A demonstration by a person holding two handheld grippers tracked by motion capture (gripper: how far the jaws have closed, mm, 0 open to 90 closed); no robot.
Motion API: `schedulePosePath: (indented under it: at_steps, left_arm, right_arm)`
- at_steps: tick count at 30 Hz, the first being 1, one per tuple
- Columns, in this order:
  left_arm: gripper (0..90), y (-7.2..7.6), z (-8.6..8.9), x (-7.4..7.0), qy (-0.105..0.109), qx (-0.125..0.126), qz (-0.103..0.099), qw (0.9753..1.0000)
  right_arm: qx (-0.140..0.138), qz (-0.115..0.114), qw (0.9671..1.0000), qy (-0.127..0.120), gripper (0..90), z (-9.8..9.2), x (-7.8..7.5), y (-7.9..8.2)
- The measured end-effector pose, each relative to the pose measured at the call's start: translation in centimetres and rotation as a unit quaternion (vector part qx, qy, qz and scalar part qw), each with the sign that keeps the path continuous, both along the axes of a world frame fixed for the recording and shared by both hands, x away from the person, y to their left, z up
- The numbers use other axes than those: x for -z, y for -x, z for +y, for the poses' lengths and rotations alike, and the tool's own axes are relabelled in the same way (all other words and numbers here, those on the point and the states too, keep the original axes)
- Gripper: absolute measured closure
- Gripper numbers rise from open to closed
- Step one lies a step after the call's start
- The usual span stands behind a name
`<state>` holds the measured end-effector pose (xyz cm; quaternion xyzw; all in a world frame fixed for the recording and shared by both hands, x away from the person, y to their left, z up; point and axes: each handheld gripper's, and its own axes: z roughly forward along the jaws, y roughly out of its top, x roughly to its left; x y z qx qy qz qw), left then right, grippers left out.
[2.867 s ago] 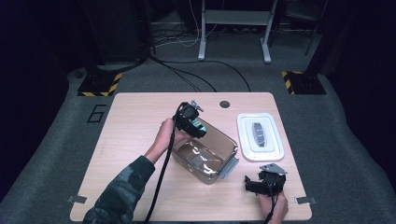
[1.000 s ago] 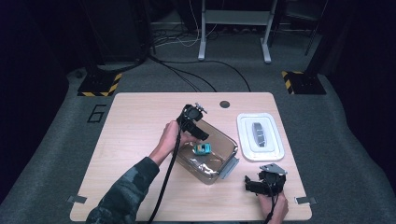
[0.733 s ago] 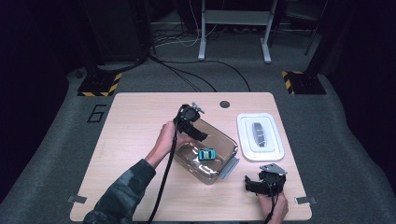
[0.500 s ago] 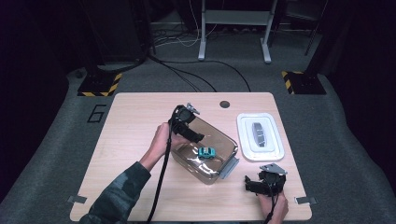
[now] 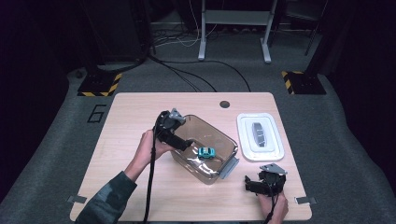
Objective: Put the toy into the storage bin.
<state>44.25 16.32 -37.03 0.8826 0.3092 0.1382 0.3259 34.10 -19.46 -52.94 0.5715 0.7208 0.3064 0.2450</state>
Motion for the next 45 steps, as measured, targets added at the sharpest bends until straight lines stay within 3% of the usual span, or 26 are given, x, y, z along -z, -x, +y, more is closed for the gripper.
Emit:
schedulePosePath:
  at_steps: [9, 24, 34, 45]
  left_arm:
    - [1.1, 2.0, 2.5, 0.8, -0.016, -0.01, -0.009, 0.9998]
    - [0.0, 4.3, 6.7, 3.1, 0.004, -0.035, -0.025, 0.9991]
    - [0.0, 5.2, 9.6, 7.1, 0.002, -0.05, -0.008, 0.9987]
    - [0.0, 6.7, 11.4, 12.3, -0.002, -0.079, 0.011, 0.9968]
  right_arm:
    - [0.0, 0.0, 1.0, 0.0, 1.5, 0.0, 0.0, 0.0]
    - [0.0, 0.0, 1.0, 0.0, 1.4, 0.0, 0.0, 0.0]
    - [-0.001, 0.0, 1.0, 0.0, 1.4, 0.0, 0.0, 0.0]
    - [-0.001, -0.001, 1.0, -0.001, 1.8, 0.0, 0.0, 0.0]
